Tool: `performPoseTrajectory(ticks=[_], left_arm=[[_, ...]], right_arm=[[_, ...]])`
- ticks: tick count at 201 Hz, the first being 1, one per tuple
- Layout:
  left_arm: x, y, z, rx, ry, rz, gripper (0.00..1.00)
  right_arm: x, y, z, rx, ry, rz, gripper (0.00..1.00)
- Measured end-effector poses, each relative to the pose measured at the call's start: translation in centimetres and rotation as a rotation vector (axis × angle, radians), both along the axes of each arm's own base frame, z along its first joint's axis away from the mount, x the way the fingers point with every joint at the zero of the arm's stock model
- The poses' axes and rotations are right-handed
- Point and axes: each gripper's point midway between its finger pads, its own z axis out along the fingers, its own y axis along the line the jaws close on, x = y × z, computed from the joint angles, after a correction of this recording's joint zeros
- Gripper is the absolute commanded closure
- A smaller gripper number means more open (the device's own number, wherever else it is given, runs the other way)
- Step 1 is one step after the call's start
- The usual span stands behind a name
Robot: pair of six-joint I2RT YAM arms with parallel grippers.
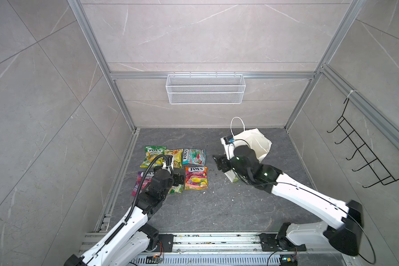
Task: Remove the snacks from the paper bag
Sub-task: 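Move the right gripper to the white bag lying on its side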
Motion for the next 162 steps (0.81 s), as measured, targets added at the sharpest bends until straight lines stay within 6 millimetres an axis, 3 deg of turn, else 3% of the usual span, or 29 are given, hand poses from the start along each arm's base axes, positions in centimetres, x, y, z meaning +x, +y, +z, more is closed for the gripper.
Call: performPoseTrajectory(ticks=[11,28,57,97,122,162], left_arm=[[-0.4,0.8,0.8,-0.003,-0.067,0.024,0.00],[-0.8,2.2,0.4,0.017,-0.107,0.079,0.00],[-0.8,4.9,-2.8,0.107,-0.075,0.217,0.00],[-0.3,8.1,-7.3,0.231,-0.004,0.375,0.00],[0.4,9.5,-8.2,0.241,0.014,0.432,0.00],[1.6,9.1,-7.6,0.210,0.001,0.418,0.00]], right_arm=[[-0.4,-2.8,0.2,-0.018,-0.077,-0.082,0.24],[-0.6,-6.6,-0.9,-0.071,-0.153,-0.216,0.20],[-1.1,-12.4,-5.5,-0.220,-0.183,-0.451,0.19],[-2.5,-20.1,-9.1,-0.270,-0.191,-0.702,0.19],[-2.6,-22.0,-9.5,-0.244,-0.188,-0.747,0.19],[-0.9,-20.8,-9.3,-0.241,-0.176,-0.675,0.23]])
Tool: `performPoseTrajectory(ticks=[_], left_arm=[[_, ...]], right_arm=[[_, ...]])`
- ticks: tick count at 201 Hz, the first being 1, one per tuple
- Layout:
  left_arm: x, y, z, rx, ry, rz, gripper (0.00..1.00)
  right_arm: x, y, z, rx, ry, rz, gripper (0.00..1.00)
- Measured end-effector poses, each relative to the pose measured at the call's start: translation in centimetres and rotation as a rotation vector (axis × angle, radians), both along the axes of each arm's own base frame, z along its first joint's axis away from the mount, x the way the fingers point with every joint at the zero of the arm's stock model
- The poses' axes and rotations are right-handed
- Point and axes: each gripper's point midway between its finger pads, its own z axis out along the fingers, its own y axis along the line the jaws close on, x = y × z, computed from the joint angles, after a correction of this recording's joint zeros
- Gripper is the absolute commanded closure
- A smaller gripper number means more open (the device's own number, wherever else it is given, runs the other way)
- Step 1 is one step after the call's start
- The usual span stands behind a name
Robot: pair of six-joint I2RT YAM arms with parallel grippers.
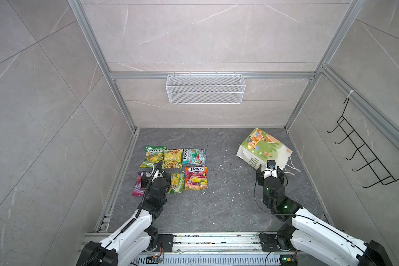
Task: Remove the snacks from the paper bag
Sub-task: 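Move the right gripper to the white bag lying on its side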
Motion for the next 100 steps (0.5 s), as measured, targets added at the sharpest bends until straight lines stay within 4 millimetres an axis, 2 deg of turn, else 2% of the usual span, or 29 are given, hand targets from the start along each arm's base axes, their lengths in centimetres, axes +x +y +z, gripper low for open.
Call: performPoseTrajectory(ticks=[27,43,55,81,100], left_arm=[[1.2,-1.5,1.2,-0.029,-0.011,-0.061,0.00],[2.4,-3.5,2.4,-0.063,-0.009,-0.156,0.01],[3.5,-5.4,3.5,-0.086,-0.008,-0.237,0.01],[5.5,-9.5,5.3,-0.108,0.009,-0.394,0.02],[6.4,-12.1,5.7,-0.101,0.029,-0.484,0.01]], right_arm=[[1.9,-0.5,0.9,0.094,0.023,0.007,0.21],[2.9,-1.6,2.2,0.206,0.009,0.010,0.22],[3.7,-3.1,3.1,0.289,0.027,-0.014,0.23],[5.7,-8.7,5.5,0.490,0.023,-0.117,0.24],[6.0,-14.4,4.7,0.667,0.013,-0.220,0.23]])
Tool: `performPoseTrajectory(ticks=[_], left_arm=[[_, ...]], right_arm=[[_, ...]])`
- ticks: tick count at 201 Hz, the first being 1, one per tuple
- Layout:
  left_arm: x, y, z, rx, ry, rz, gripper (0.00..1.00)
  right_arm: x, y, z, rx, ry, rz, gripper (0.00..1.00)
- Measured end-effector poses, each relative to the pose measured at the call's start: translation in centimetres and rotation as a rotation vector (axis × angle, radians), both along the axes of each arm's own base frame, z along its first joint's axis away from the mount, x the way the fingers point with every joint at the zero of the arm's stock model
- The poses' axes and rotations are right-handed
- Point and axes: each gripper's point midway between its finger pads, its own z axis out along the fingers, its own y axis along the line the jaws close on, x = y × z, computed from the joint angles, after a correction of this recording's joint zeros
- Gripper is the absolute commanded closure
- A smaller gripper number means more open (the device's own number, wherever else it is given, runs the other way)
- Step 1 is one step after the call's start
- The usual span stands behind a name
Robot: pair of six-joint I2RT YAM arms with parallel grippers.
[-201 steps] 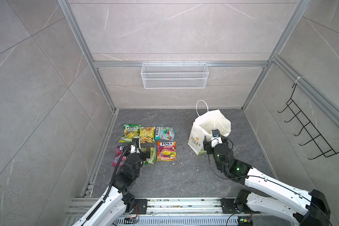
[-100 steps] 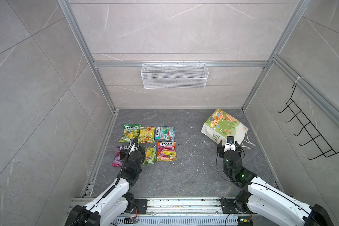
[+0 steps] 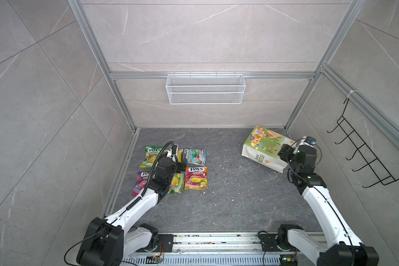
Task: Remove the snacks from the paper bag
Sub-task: 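Move the right gripper to the white bag lying on its side, then grasp the bag rim with the right gripper and lift it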
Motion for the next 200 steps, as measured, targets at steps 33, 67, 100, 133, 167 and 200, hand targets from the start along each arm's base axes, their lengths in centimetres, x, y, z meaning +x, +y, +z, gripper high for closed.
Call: performPoseTrajectory(ticks=[33,67,100,133,167,200], left_arm=[[0.3,-2.2,-0.5,0.009,0.023,-0.085,0.01],[0.2,-2.5,-0.8,0.006,0.032,-0.104,0.01],[0.1,-2.8,-0.8,0.000,0.035,-0.121,0.01],[0.0,-3.0,-0.8,-0.007,0.037,-0.128,0.01],[0.0,-3.1,-0.7,-0.011,0.035,-0.128,0.01],[-0.1,-3.1,-0.5,-0.015,0.030,-0.129,0.01]], right_arm=[[0.0,-5.1,-5.7,0.280,0.083,-0.078,0.21],[1.4,-4.4,-10.1,0.460,0.165,-0.013,0.20],[3.3,-3.9,-10.7,0.506,0.150,0.058,0.21],[5.2,-4.0,-11.5,0.522,0.123,0.108,0.28],[6.2,-3.4,-11.8,0.529,0.100,0.156,0.58],[6.9,-2.5,-11.2,0.511,0.082,0.194,0.90]])
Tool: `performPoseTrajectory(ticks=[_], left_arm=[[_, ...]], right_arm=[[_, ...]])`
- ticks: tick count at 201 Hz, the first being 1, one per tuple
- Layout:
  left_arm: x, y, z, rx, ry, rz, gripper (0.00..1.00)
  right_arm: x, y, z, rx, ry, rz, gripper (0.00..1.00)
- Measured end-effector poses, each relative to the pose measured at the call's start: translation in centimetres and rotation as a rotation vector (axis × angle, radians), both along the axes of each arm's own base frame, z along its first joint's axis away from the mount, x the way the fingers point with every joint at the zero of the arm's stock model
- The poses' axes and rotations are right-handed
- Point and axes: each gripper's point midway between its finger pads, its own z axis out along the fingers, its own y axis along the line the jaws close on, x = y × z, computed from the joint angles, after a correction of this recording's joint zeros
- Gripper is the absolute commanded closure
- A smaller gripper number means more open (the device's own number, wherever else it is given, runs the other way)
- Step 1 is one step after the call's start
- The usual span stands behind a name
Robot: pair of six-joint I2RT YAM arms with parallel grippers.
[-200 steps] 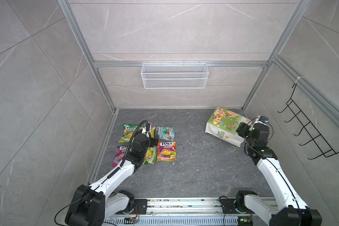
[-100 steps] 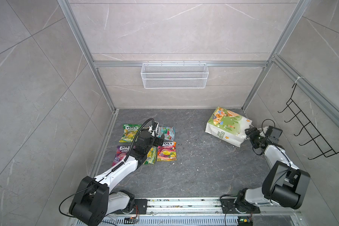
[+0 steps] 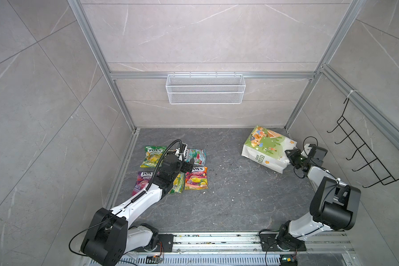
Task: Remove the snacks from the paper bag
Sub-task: 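Grasp the bag rim with the right gripper and lift it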
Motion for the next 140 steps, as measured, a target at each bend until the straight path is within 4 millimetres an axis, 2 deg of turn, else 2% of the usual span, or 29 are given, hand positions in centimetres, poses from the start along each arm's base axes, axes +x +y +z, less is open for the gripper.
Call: performPoseTrajectory(ticks=[24,44,51,84,96,109,130,140], left_arm=[[0.0,0.0,0.1,0.000,-0.003,0.003,0.01],[0.0,0.1,0.2,0.000,-0.005,0.007,0.01],[0.0,0.1,0.2,0.000,-0.006,0.007,0.01],[-0.1,0.3,0.9,-0.005,-0.023,0.015,0.01],[-0.2,0.5,1.2,-0.007,-0.031,0.020,0.01],[-0.3,0.7,1.6,-0.010,-0.043,0.028,0.01],[-0.7,1.1,2.1,-0.015,-0.059,0.038,0.01],[-0.9,1.3,2.1,-0.014,-0.062,0.045,0.01]], right_arm=[[0.0,0.4,0.4,-0.010,-0.001,0.001,0.93],[-0.1,1.1,1.6,-0.049,-0.001,0.011,0.97],[0.0,1.6,2.3,-0.064,-0.008,0.021,1.00],[0.7,4.8,6.5,-0.175,-0.021,0.094,1.00],[1.2,6.9,8.7,-0.240,-0.017,0.146,1.00],[1.7,9.9,11.7,-0.321,-0.019,0.217,1.00],[1.6,16.5,16.8,-0.451,-0.026,0.359,1.00],[1.3,19.5,18.4,-0.513,-0.024,0.417,1.00]])
